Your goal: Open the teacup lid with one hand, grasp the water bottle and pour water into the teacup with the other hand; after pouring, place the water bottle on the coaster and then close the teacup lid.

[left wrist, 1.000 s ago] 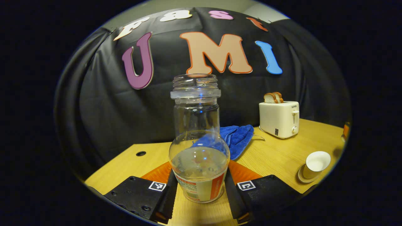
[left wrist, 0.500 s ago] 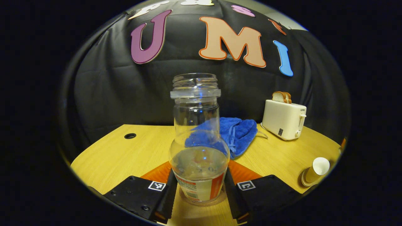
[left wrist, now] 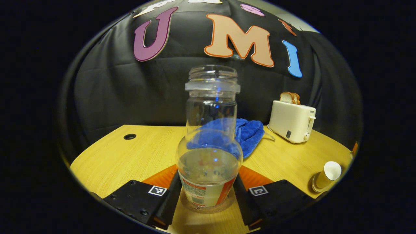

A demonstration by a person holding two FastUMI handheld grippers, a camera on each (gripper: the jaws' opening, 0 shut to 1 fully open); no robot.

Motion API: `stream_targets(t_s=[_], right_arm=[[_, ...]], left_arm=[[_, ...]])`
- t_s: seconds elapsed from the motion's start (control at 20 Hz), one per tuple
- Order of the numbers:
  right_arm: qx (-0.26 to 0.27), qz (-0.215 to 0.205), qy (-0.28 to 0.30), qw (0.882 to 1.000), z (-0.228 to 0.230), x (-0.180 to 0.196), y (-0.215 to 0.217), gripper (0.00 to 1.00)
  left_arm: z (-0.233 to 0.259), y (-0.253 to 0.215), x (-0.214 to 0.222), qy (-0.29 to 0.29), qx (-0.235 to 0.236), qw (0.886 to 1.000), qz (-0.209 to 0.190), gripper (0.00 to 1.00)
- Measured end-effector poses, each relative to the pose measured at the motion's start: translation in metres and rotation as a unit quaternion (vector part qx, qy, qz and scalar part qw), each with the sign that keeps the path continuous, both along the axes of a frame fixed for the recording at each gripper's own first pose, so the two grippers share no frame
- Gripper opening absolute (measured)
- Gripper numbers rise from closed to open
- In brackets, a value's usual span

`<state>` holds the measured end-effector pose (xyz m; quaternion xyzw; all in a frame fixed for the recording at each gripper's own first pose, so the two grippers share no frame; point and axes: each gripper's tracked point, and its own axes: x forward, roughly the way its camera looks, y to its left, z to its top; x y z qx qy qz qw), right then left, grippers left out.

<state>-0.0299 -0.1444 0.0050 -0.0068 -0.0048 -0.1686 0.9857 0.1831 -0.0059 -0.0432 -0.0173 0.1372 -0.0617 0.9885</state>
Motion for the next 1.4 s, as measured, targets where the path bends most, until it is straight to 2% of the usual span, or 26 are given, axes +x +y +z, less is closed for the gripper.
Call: stream_targets(t_s=[0.05,0.1,0.15,0.3,0.5,0.7,0.85,1.0,1.1,1.4], right_arm=[[0.0,0.0,0.0,1.0,-0.001,0.0,0.0,0.36],[0.0,0.0,0.0,1.0,-0.001,0.0,0.0,0.36],[0.0,0.0,0.0,1.0,-0.001,0.0,0.0,0.36],[0.0,0.002,0.0,1.0,-0.001,0.0,0.001,0.36],[0.0,0.012,0.0,1.0,-0.001,0.002,0.004,0.36],[0.001,0.031,0.001,1.0,-0.001,0.003,0.011,0.36],[0.001,0.06,0.003,0.998,-0.002,0.006,0.022,0.36],[0.005,0.101,0.006,0.995,-0.004,0.013,0.042,0.36],[0.007,0.138,0.013,0.99,-0.007,0.024,0.061,0.36],[0.008,0.225,0.029,0.974,-0.014,0.063,0.124,0.36]], left_arm=[[0.002,-0.001,0.001,-0.006,-0.002,1.0,-0.002,0.8],[0.005,-0.001,0.0,-0.012,-0.002,1.0,-0.001,0.9],[0.003,0.0,0.001,-0.015,0.001,1.0,0.001,0.94],[0.012,0.0,-0.003,-0.038,0.012,0.999,0.002,0.95],[0.035,0.0,-0.012,-0.111,0.034,0.993,0.011,0.95],[0.041,0.005,-0.023,-0.135,0.032,0.99,0.028,0.94],[0.041,0.009,-0.037,-0.136,0.008,0.99,0.034,0.95],[0.043,0.007,-0.053,-0.139,0.012,0.99,0.025,0.94],[0.044,0.007,-0.064,-0.138,0.01,0.99,0.016,0.93],[0.046,0.008,-0.087,-0.139,0.012,0.99,0.023,0.94]])
